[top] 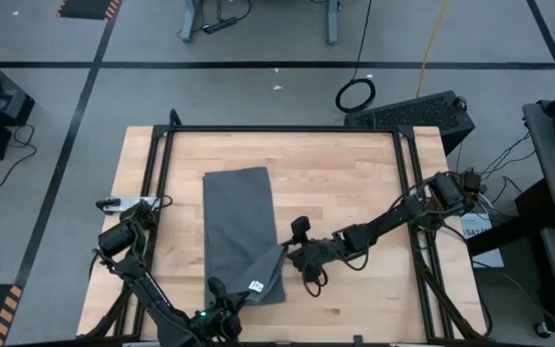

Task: Roll towel into tight, uniform cylinder
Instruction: Roll the gray towel

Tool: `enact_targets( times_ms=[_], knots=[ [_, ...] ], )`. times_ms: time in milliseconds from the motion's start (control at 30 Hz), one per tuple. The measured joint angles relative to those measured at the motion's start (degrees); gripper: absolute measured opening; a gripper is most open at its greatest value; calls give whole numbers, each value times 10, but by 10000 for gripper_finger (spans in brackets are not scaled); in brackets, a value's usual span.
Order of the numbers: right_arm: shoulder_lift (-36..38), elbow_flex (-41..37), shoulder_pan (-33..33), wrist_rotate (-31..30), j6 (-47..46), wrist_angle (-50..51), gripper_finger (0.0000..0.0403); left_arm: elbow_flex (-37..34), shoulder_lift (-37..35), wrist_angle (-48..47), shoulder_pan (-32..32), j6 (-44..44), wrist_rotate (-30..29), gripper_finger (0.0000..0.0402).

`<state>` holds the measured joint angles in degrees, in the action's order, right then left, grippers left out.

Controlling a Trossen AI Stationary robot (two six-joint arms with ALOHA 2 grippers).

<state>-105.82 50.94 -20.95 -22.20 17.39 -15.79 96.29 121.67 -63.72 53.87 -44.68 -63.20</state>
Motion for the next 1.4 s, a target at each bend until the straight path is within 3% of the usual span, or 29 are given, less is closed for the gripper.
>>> enact_targets(
  times_ms=[133,300,400,567,667,733,800,933,1100,1267,1400],
  knots=[
    [0,0,4,15,-5,-3,133,0,0,0,0,0,-1,2],
    [0,0,4,19,-19,-2,54,0,0,-6,0,-3,-4,2],
    [3,0,-1,27,-25,1,10,0,0,-55,-1,-59,-27,2],
    [51,0,-6,-9,-41,40,12,-1,0,-259,-7,-258,-61,2],
    [110,0,4,-49,-36,76,4,-46,-31,-255,-20,-226,-123,2],
    [154,0,17,-79,-26,96,4,-84,-68,-259,-43,-272,-172,2],
    [202,0,36,-91,-11,112,4,-141,-116,-263,-66,-291,-185,2],
    [291,0,71,-90,-8,137,2,-196,-195,-254,-113,-347,-183,2],
    [378,0,94,-44,-57,160,1,-204,-267,-212,-131,-388,-172,4],
    [426,0,93,18,-178,165,1,-196,-319,-108,-116,-383,-158,6],
    [446,16,92,80,-315,245,1,-196,-348,15,-105,-340,-146,8]
  ],
)
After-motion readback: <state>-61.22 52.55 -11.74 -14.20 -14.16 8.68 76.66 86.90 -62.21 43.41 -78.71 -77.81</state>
